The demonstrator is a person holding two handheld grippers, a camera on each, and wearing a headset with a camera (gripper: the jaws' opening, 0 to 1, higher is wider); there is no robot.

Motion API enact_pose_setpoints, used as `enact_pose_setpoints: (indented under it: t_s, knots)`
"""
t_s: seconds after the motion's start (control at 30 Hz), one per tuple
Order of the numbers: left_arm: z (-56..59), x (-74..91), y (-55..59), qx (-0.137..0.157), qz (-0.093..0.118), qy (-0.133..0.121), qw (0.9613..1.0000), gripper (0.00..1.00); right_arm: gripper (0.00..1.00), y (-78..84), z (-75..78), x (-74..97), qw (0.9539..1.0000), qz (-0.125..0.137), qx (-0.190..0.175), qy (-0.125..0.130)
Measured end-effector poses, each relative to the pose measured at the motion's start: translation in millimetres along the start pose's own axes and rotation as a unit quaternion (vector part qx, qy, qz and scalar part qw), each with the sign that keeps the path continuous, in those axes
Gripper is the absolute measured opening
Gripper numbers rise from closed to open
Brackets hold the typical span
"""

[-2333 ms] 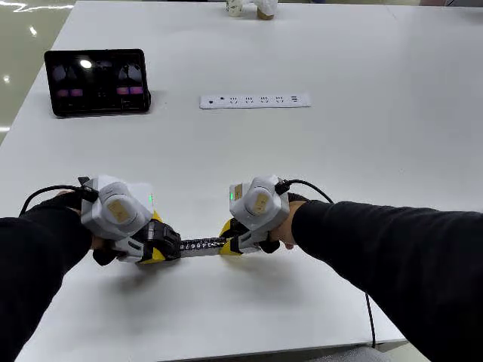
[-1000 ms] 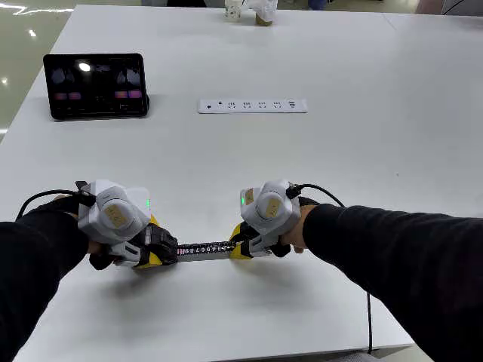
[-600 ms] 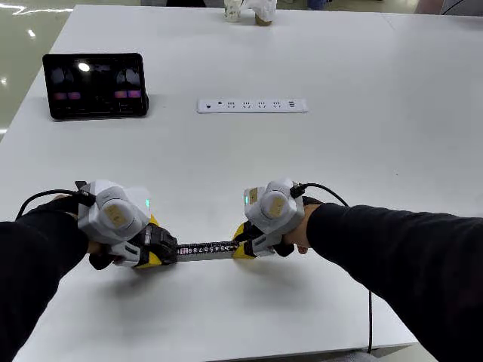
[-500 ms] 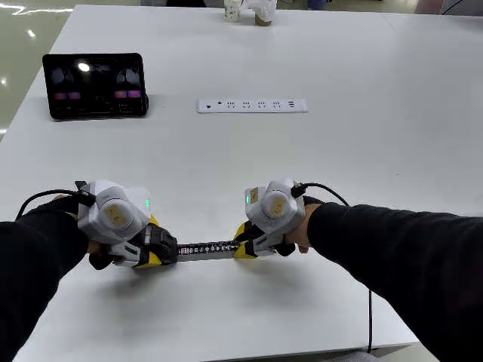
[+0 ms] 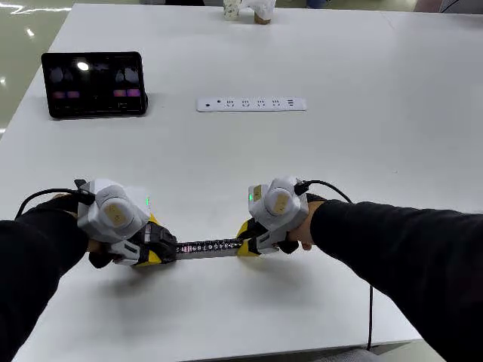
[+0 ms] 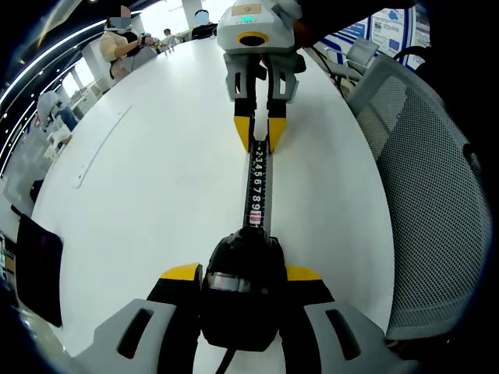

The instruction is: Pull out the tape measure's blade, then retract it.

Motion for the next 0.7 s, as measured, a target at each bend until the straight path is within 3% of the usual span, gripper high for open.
enact_pose_setpoints:
  t_s: [0.7]
  knots:
    - [-1.3,-1.7,0.7,0.003,-0.002,0.0,1.0,0.33,0.1,7.5,2.9,4.1,1.0,-0.001,-0.003,0.002]
Point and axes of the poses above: the centre of the closed fingertips' face, and the gripper's own axes: x roughly backward along the fingers, z roughly to its right, y roughly out of its underside, the point moved 10 cm from there along x, roughly backward along the fingers, and after that the axes turned 10 degrees about -x, right-handed, at the moved point
